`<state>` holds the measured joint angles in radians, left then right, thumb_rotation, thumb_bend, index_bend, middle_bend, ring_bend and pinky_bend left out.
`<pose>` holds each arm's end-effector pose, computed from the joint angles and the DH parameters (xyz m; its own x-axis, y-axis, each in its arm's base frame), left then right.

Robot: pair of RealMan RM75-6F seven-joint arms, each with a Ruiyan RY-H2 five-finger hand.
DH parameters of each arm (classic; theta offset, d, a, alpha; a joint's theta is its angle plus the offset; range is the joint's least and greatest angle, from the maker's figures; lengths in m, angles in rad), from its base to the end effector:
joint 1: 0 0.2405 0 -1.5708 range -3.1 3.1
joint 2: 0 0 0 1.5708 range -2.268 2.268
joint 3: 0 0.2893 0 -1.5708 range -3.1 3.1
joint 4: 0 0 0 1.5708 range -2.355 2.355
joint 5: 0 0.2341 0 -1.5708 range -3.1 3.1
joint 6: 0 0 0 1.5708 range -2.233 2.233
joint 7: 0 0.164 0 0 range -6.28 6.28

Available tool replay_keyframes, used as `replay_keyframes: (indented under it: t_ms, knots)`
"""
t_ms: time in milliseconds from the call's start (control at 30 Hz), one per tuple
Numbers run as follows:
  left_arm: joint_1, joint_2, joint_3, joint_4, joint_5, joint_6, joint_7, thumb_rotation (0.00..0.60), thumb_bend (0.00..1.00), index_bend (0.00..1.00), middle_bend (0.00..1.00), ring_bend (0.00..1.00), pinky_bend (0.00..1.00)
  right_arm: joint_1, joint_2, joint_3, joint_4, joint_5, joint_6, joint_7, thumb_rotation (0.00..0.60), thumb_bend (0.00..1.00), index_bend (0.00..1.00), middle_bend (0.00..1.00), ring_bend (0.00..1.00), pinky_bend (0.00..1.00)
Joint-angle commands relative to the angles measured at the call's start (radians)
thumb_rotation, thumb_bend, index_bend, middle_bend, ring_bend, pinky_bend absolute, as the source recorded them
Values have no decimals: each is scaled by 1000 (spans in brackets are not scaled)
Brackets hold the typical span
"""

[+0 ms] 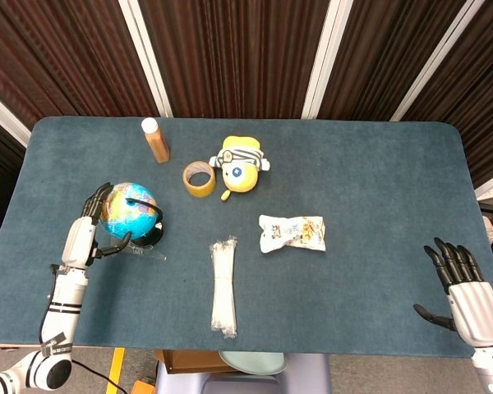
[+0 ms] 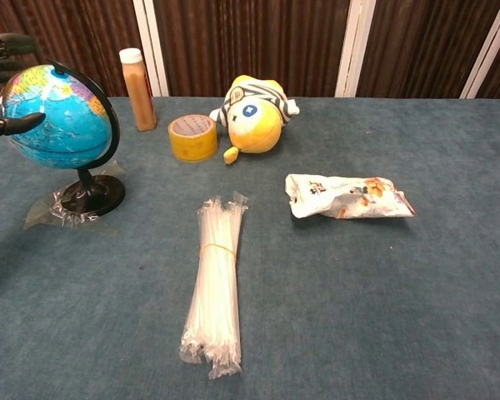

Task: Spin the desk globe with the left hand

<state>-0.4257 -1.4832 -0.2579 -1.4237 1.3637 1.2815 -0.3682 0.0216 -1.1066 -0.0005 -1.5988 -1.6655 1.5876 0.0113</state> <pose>-0.2566 0.3561 0.0482 -0.1948 0.0219 0.9806 0.9631 -0.1853 0.1954 -0.3388 -0.1705 0.1537 0.4104 0.0240 0.9116 -0.9048 -0.1143 0.4103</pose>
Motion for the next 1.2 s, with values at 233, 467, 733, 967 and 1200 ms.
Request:
replay_keyframes:
  t_ms: [233, 467, 733, 967, 1200]
  knots:
    - [3, 5, -7, 17, -25, 1, 1, 600, 325, 0, 0, 0, 0, 1, 0, -1, -1, 2, -4, -1, 600, 171, 0, 0, 0, 0]
    - [5, 15, -6, 24, -40, -13, -23, 600, 327, 0, 0, 0, 0, 0, 4, -4, -2, -2, -5, 2, 600, 172, 0, 0, 0, 0]
    - [2, 10, -15, 53, -54, -14, -33, 600, 323, 0, 0, 0, 0, 0, 3, -1, -4, 5, -7, -7, 600, 171, 0, 0, 0, 0]
    - [-6, 6, -27, 94, -73, -25, -36, 600, 325, 0, 0, 0, 0, 1, 2, 2, -8, 11, -11, -12, 600, 171, 0, 0, 0, 0]
    - [-11, 4, -36, 123, -93, -46, -57, 600, 324, 0, 0, 0, 0, 0, -1, 1, -8, 11, -11, -19, 600, 171, 0, 0, 0, 0]
